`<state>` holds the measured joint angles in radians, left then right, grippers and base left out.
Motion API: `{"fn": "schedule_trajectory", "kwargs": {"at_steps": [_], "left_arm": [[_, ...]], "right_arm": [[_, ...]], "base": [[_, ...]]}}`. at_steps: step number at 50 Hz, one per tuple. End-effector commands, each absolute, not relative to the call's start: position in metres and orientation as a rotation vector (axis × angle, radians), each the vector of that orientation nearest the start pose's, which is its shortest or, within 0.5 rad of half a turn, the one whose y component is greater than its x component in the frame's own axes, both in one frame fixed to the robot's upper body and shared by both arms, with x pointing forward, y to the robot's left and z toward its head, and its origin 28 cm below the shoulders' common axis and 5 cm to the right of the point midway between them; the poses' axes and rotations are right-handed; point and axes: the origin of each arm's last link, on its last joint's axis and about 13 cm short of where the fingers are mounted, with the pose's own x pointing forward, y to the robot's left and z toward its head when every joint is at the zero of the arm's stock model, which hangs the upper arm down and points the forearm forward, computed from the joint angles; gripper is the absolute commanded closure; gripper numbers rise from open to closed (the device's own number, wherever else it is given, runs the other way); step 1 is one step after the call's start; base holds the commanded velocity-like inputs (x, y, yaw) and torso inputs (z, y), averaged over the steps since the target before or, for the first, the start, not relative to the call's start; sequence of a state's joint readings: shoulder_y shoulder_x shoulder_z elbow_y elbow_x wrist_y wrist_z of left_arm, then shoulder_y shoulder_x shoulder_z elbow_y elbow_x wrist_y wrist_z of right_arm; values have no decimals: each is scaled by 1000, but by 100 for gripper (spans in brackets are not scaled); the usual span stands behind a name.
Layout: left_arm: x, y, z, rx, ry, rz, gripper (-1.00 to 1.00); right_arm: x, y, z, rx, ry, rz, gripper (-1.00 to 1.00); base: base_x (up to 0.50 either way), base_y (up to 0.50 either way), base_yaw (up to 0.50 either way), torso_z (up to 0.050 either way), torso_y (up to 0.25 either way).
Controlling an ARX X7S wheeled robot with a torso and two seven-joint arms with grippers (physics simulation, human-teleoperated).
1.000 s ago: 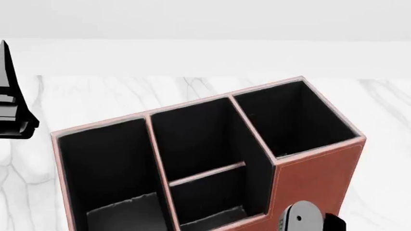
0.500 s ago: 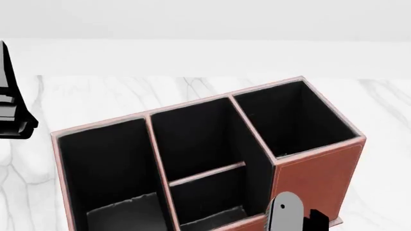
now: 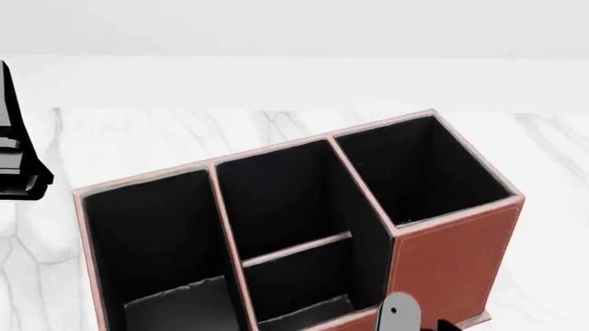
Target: Pick up the book and place it in the front compartment of the caddy.
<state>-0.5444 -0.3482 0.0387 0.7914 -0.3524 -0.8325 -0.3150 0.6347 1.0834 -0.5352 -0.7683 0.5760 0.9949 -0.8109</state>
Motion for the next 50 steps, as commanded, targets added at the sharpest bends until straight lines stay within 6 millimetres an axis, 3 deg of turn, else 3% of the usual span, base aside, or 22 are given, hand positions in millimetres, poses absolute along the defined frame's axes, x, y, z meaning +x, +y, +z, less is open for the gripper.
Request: {"fn": "schedule_trajectory", "kwargs": {"at_steps": [1,50], "left_arm": [[231,235,235,84,-480,70,-100],[231,236,232,77,-476,77,-100]], "right_arm": [[212,-192,197,-716,585,1176,-100],[228,-184,168,-682,631,1196,-100]], "base": [[0,0,0,0,0],[0,0,0,0,0]]}}
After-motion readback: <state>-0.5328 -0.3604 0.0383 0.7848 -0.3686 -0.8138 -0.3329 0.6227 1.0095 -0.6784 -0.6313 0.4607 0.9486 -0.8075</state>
